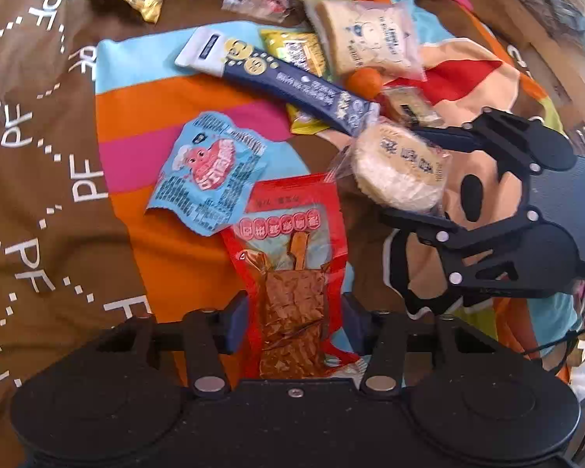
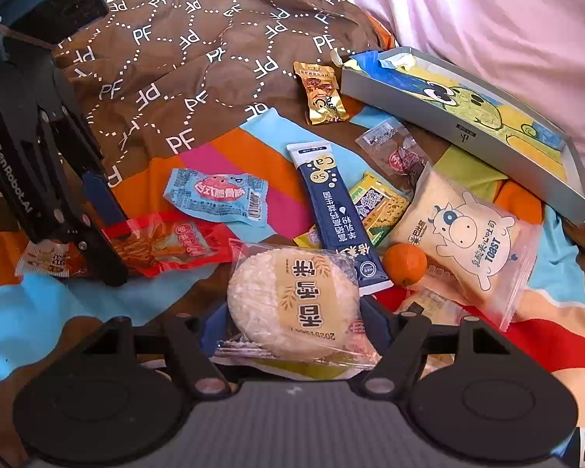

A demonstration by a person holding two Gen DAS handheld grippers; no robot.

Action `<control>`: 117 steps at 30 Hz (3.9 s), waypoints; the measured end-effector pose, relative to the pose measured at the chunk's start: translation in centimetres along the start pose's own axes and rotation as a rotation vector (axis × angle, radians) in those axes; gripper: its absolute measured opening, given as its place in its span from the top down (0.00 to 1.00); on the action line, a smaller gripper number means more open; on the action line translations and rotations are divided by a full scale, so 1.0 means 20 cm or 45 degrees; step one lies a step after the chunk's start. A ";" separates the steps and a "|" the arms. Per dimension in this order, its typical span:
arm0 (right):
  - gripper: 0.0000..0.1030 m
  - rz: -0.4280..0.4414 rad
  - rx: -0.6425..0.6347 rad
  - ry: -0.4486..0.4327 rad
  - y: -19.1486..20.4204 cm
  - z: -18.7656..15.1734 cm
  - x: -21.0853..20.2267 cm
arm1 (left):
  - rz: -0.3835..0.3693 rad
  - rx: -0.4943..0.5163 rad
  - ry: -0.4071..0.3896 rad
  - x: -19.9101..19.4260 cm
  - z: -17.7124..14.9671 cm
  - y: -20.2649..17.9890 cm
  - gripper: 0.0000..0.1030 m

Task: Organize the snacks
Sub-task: 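Close the left tool on the red bag while the right tool grips the rice cracker, lift both, then carry the red bag into the tray with the left tool while the right tool drops the rice cracker there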

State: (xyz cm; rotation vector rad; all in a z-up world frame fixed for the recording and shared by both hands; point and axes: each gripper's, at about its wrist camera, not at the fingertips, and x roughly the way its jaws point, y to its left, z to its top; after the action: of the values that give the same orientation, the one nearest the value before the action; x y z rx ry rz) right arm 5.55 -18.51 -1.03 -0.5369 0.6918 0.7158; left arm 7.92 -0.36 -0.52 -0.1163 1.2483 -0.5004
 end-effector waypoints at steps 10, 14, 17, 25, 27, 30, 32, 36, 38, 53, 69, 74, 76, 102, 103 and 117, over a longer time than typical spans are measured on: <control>0.27 -0.015 0.012 -0.007 0.00 -0.01 -0.02 | -0.046 0.011 0.033 0.05 0.00 0.02 0.51; 0.27 -0.015 0.015 -0.008 -0.01 -0.02 -0.03 | -0.069 -0.011 -0.005 0.02 -0.02 0.02 0.57; 0.27 -0.019 0.027 -0.008 -0.01 -0.03 -0.02 | -0.060 0.020 -0.030 0.00 -0.04 0.00 0.58; 0.27 -0.029 0.028 -0.031 -0.01 -0.04 -0.04 | -0.048 0.042 -0.128 -0.05 -0.09 -0.04 0.60; 0.27 -0.033 0.041 -0.041 -0.02 -0.04 -0.05 | -0.049 0.038 -0.164 -0.07 -0.11 -0.05 0.60; 0.27 -0.041 0.058 -0.068 -0.02 -0.05 -0.06 | -0.039 0.025 -0.228 -0.09 -0.15 -0.06 0.60; 0.27 -0.048 0.066 -0.093 -0.03 -0.05 -0.07 | -0.051 0.010 -0.260 -0.10 -0.17 -0.07 0.60; 0.27 -0.049 0.083 -0.107 -0.04 -0.06 -0.08 | -0.086 0.006 -0.266 -0.10 -0.18 -0.08 0.60; 0.27 -0.060 0.088 -0.117 -0.05 -0.06 -0.08 | -0.109 0.000 -0.274 -0.11 -0.17 -0.09 0.60; 0.28 -0.165 0.212 -0.179 -0.27 -0.02 -0.06 | -0.039 0.055 -0.509 -0.17 0.09 -0.11 0.60; 0.28 -0.322 0.027 -0.378 -0.47 0.28 -0.06 | 0.140 0.016 -0.804 -0.31 0.62 0.03 0.59; 0.28 -0.392 -0.091 -0.390 -0.65 0.52 0.02 | 0.262 -0.043 -0.887 -0.34 0.91 0.11 0.59; 0.28 -0.399 -0.079 -0.369 -0.71 0.62 0.08 | 0.304 -0.060 -0.914 -0.34 1.02 0.14 0.58; 0.08 -0.442 0.274 -0.310 -0.97 0.70 0.53 | 0.418 -0.170 -0.869 0.06 1.38 0.18 0.37; 0.06 -0.445 0.279 -0.324 -0.97 0.69 0.51 | 0.420 -0.175 -0.880 0.05 1.37 0.17 0.32; 0.00 -0.492 0.289 -0.530 -0.84 0.54 0.13 | 0.473 -0.116 -1.091 -0.20 1.03 0.04 0.07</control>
State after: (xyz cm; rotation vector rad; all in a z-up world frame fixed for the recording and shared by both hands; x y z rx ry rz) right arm 23.48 -21.11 7.57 -0.2854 0.2613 0.3608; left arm 26.31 -1.67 9.42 -0.1502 0.4291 -0.0387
